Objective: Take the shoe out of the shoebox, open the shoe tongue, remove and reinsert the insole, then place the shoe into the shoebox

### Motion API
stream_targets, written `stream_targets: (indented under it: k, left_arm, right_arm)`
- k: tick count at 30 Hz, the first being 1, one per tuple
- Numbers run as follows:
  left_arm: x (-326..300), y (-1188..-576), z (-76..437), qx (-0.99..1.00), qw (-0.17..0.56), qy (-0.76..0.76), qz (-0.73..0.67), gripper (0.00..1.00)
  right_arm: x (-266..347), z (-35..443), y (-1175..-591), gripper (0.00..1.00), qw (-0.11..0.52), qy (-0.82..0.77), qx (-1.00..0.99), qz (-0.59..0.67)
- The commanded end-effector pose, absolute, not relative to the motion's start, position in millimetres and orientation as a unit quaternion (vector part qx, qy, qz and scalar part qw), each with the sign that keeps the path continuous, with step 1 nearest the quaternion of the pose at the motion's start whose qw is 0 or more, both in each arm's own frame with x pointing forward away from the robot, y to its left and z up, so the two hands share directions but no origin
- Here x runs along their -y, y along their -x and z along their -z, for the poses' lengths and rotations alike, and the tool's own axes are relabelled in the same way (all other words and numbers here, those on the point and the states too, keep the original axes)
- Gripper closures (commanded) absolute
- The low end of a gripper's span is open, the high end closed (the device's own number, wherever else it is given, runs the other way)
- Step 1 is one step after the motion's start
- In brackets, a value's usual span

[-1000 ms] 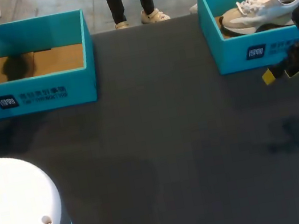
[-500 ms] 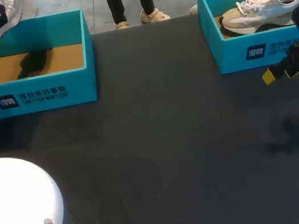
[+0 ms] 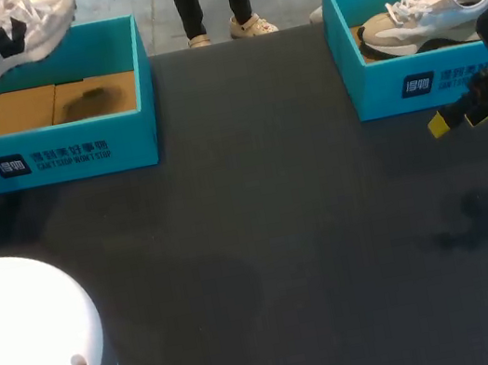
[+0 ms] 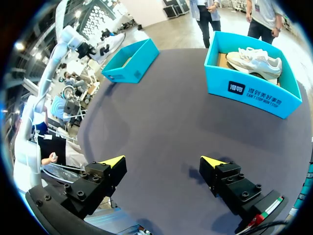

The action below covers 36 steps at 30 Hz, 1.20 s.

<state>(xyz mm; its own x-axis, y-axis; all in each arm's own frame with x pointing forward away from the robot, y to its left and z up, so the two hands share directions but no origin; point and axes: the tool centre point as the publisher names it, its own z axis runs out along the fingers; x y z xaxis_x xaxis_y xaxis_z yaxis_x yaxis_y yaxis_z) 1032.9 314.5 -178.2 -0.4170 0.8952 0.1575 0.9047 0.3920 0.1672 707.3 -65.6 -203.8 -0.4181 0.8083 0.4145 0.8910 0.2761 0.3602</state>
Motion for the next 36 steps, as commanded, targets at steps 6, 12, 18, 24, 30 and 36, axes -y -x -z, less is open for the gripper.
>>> stream_targets:
  k: [6,12,18,24,30,36]
  left_arm:
    - [-318,-1024,177,0.730,0.002,0.671,0.128,1.00]
    - [-318,-1024,177,0.730,0.002,0.671,0.128,1.00]
    - [-317,-1024,178,0.730,0.002,0.671,0.128,1.00]
    - [-312,-1024,184,0.716,0.003,0.687,0.127,1.00]
    - [-313,-1030,189,0.706,0.001,0.697,0.122,1.00]
    - [-315,-1038,196,0.700,0.000,0.704,0.123,1.00]
  right_arm:
    - [65,204,-706,0.00,0.074,0.535,0.795,0.277]
    - [65,204,-706,0.00,0.074,0.535,0.795,0.277]
    - [65,204,-706,0.00,0.074,0.535,0.795,0.277]
    - [65,204,-706,0.00,0.074,0.535,0.795,0.277]
    - [65,204,-706,0.00,0.074,0.535,0.795,0.277]
    - [65,204,-706,0.00,0.074,0.535,0.795,0.277]
